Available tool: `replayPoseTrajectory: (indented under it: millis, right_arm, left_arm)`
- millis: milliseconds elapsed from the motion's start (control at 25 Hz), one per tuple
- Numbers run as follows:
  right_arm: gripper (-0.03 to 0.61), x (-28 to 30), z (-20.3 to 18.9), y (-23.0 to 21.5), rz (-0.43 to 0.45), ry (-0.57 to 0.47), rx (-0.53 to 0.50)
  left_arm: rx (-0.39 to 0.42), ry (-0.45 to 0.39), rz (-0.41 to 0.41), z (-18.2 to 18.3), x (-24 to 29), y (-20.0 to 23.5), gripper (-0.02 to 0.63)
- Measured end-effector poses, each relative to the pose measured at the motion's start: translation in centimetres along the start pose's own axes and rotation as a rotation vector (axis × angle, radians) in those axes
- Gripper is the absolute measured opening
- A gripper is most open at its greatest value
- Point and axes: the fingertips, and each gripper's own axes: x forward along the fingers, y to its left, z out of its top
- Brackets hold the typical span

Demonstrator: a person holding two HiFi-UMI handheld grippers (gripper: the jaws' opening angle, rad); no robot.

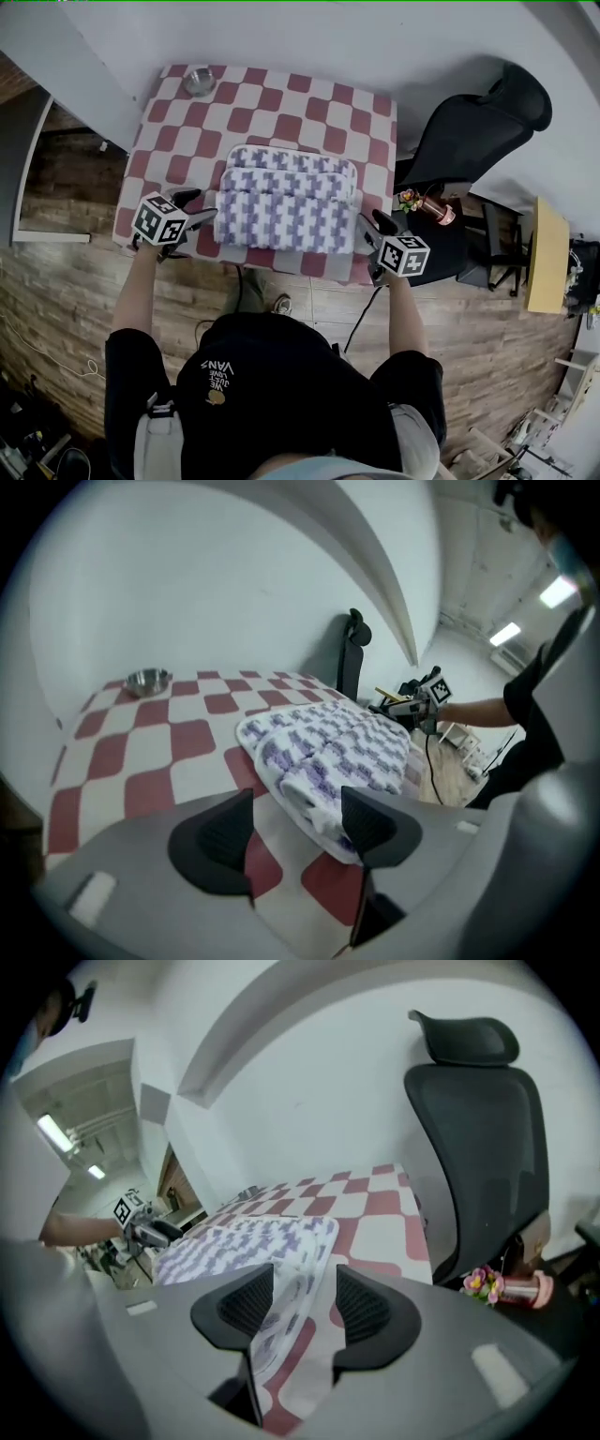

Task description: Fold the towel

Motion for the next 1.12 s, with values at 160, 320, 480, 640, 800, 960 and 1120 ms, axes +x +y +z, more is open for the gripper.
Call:
replayPoseTrajectory:
  millis: [160,320,480,640,800,960,1120]
  right_arm:
    - [0.200,-2.1,0.0,3.5,0.023,-0.011,-0.279]
    - [0.200,-3.4,-2.1,7.7,0.033,0.022,-0.589]
    - [0.200,-3.4,-5.2,9.6,0.046,0.079,-0.818]
    - [0.201,-3.3,-7.5,10.0,0.043,0.153,-1.012]
    - [0.207,-2.7,-8.6,9.4,0.026,0.220,-1.175]
    - [0.207,-1.8,-9.2,8.4,0.021,0.300,-1.302]
    - [0.207,-0.5,-9.9,7.7,0.031,0.388,-1.362]
  left_arm:
    - [0.220,-0.082,0.102,0.1,-2.4,-1.9,0.281]
    - [0.479,-0.066,0.169,-1.4,-2.7,-5.5,0.281]
    - [0.671,-0.008,0.189,-3.1,-1.4,-8.0,0.281]
    - [0.804,0.064,0.165,-4.3,0.1,-9.4,0.281]
    - [0.896,0.153,0.153,-5.3,1.1,-8.9,0.281]
    - [1.001,0.241,0.148,-5.9,1.8,-8.2,0.279]
    - [1.014,0.291,0.127,-6.3,2.5,-7.5,0.279]
